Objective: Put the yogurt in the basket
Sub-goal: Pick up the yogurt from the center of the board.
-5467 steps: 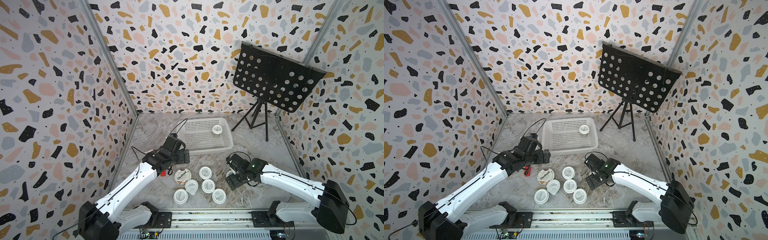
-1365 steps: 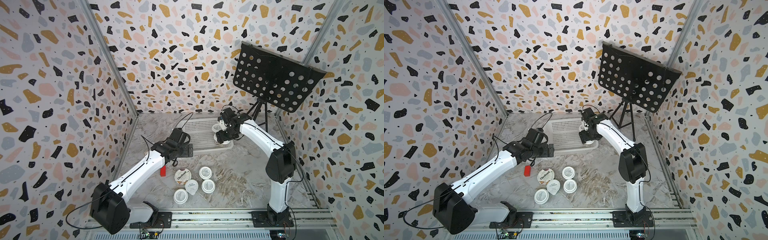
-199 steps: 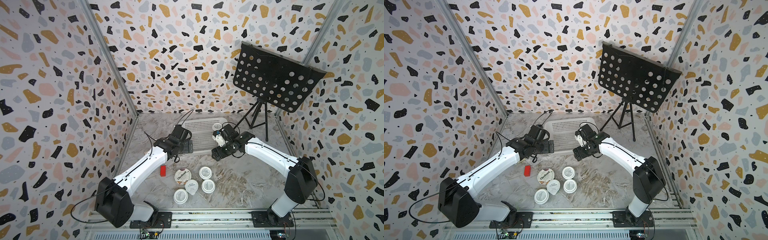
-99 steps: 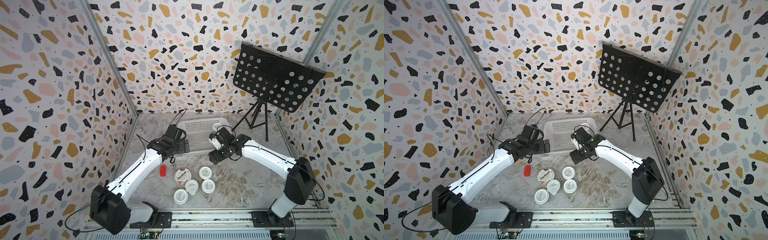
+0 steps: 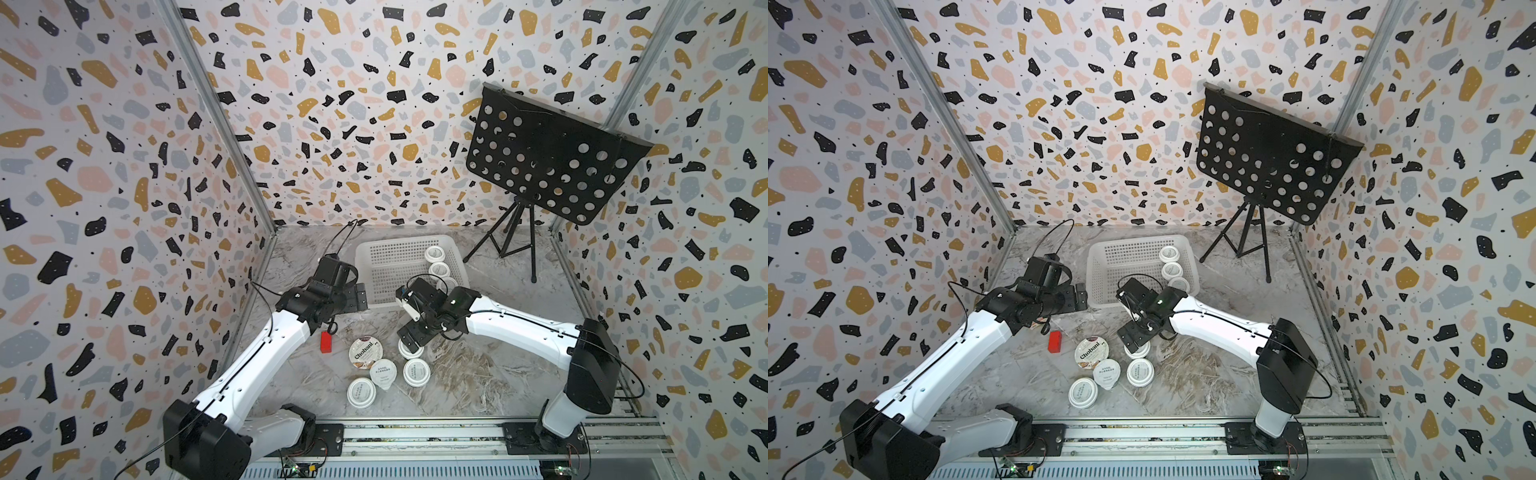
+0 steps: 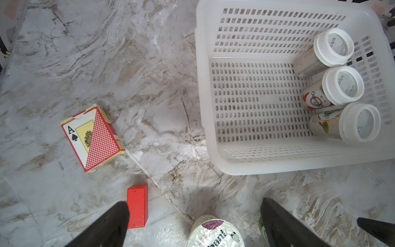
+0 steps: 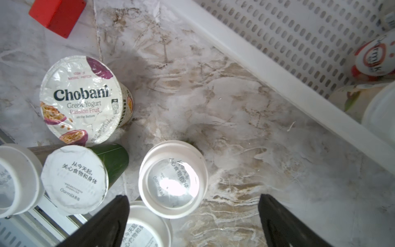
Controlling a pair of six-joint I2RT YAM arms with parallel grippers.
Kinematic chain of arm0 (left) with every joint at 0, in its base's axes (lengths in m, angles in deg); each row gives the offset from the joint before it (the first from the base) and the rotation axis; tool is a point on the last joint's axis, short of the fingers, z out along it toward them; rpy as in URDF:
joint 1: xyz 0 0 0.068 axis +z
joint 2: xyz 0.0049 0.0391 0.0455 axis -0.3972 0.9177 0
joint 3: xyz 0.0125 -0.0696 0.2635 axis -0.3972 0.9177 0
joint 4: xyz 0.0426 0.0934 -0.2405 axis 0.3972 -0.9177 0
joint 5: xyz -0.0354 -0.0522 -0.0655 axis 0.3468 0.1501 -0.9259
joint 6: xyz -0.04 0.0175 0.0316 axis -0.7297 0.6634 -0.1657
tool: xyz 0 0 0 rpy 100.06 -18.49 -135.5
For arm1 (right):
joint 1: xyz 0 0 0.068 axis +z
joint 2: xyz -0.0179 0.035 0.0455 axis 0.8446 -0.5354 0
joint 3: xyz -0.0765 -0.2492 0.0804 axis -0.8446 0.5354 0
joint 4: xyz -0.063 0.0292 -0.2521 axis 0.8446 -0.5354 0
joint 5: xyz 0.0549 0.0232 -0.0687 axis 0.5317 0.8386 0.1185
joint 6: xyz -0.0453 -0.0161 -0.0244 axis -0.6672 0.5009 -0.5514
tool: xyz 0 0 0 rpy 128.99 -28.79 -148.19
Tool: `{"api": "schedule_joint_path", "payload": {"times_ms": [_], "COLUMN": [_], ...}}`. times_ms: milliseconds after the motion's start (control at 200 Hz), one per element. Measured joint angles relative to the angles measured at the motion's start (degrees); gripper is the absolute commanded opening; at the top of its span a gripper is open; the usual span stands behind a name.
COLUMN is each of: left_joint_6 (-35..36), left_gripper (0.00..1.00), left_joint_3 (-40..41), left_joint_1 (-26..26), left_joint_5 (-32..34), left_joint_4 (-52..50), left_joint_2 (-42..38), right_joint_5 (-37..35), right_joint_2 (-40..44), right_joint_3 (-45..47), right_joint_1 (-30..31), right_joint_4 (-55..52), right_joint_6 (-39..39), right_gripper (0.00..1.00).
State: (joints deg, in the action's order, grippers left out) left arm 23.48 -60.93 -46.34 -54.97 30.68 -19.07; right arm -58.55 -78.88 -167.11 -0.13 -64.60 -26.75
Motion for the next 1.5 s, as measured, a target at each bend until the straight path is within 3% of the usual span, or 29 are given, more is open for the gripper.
{"api": "schedule_joint_path", "payload": {"times_ms": [981, 1502], "left_joint_6": [1.07, 1.09], "left_gripper": [1.00, 1.00], "left_joint_3": [2.51, 2.97], "left_joint_1": [0.00, 0.02], "left_joint_5": [0.55, 0.94], "left_joint_4": [-0.20, -0.15], "left_joint_2": [-3.23, -3.23], "right_joint_5": [-4.31, -0.66], "right_joint_2": [-1.51, -1.33], "right_joint_3": [3.17, 3.28], "right_joint_1": [-0.98, 1.95], "right_joint_4": [0.90, 1.53], "right_joint_6": [0.81, 3.26], "right_gripper": [0.98, 1.00]}}
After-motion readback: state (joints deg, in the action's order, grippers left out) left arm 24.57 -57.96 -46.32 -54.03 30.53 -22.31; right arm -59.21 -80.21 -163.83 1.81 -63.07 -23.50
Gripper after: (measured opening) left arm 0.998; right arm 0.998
